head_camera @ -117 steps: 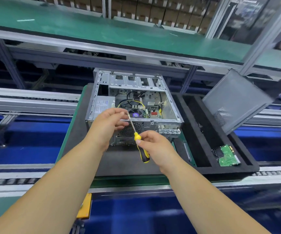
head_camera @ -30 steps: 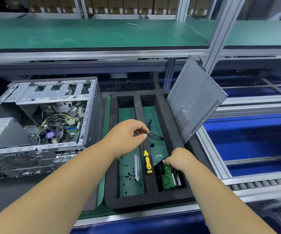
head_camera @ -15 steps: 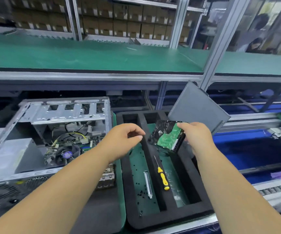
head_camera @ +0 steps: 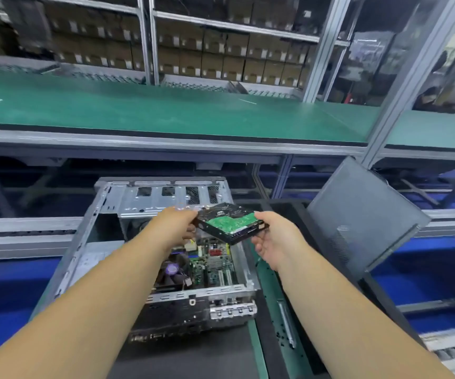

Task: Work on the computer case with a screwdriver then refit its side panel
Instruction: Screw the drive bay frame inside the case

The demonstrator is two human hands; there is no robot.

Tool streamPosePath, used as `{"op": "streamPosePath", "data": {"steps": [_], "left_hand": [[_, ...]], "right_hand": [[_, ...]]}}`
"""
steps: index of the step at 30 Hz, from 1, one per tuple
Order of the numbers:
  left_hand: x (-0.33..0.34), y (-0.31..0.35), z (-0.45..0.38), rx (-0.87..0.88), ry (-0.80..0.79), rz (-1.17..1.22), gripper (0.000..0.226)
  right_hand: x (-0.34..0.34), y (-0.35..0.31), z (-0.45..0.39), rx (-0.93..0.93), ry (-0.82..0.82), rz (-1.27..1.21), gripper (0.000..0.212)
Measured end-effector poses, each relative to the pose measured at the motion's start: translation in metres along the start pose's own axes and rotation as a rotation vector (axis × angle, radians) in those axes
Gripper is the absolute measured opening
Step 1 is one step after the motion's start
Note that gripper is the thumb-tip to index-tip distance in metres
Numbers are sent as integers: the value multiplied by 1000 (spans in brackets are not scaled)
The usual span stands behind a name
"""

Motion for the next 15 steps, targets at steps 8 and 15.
{"op": "streamPosePath", "data": {"steps": [8, 15], "left_hand": [[-12, -37, -18, -352, -186, 210, 16], [-9, -60, -41, -428, -217, 229, 15]], "right_hand": [[58, 38, -4, 136, -23, -1, 11], [60, 53, -2, 191, 56, 13, 10]]}}
Point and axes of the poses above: each hand's wrist, its own z-axis away from the middle knuckle, its own x-axis out of the palm, y = z × x, the point moved 7 cm from there along -z, towards the middle knuckle, and after that the axes turned 3 degrees about x, right-handed, at the moved point
